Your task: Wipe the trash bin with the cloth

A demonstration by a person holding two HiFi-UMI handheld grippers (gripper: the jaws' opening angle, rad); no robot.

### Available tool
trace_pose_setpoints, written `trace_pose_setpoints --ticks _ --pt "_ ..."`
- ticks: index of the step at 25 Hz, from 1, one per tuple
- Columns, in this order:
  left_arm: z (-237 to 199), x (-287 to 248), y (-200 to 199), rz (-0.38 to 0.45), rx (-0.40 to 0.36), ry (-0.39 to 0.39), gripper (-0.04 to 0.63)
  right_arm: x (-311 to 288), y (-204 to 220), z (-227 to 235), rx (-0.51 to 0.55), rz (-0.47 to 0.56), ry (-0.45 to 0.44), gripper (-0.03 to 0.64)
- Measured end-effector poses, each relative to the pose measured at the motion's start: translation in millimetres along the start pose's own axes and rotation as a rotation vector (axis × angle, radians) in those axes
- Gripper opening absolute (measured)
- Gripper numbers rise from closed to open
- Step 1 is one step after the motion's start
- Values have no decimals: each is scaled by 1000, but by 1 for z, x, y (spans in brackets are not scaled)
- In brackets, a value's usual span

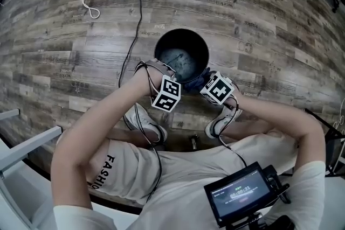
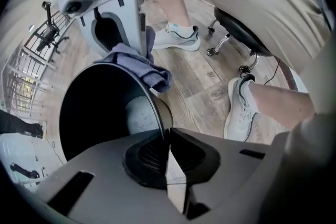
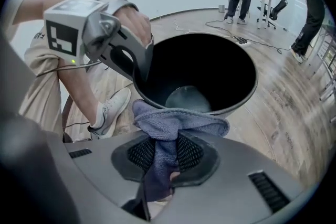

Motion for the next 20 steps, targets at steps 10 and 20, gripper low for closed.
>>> trace_pose_setpoints --ticks 10,20 --pt "-1 0 0 31 -8 -5 26 -101 44 37 2 -80 100 77" --pt "-4 1 0 38 0 -8 26 -172 75 48 -86 -38 145 77"
Point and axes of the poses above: the fingertips, and each gripper's own axes: x backward along the fingers, z to its right, y out of its underside, the point moved 4 cm from there along x, backward along the fingers
